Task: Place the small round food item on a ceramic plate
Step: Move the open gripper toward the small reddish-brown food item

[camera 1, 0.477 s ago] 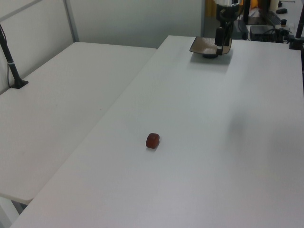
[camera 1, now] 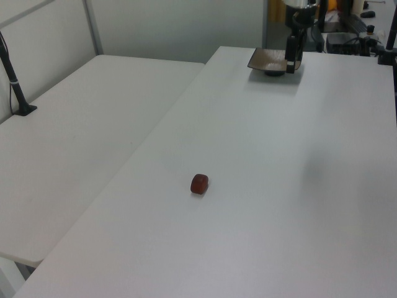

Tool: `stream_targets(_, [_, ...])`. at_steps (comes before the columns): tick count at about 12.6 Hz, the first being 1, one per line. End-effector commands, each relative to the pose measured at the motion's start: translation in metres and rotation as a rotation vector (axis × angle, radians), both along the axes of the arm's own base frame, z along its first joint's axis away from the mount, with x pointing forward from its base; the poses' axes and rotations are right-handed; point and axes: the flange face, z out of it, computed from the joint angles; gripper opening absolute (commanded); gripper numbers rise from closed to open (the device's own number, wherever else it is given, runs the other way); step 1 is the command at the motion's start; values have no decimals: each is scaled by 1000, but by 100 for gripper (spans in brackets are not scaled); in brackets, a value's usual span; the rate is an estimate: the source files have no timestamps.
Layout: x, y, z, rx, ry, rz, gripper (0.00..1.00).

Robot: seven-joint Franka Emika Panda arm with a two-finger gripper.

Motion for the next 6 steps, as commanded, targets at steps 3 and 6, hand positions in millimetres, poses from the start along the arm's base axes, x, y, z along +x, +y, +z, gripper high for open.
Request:
stream_targets(3, [-16,-2,7,-11,-4,8,100])
stream_targets(6, [-18,-3,13,-8,-17,-19,100])
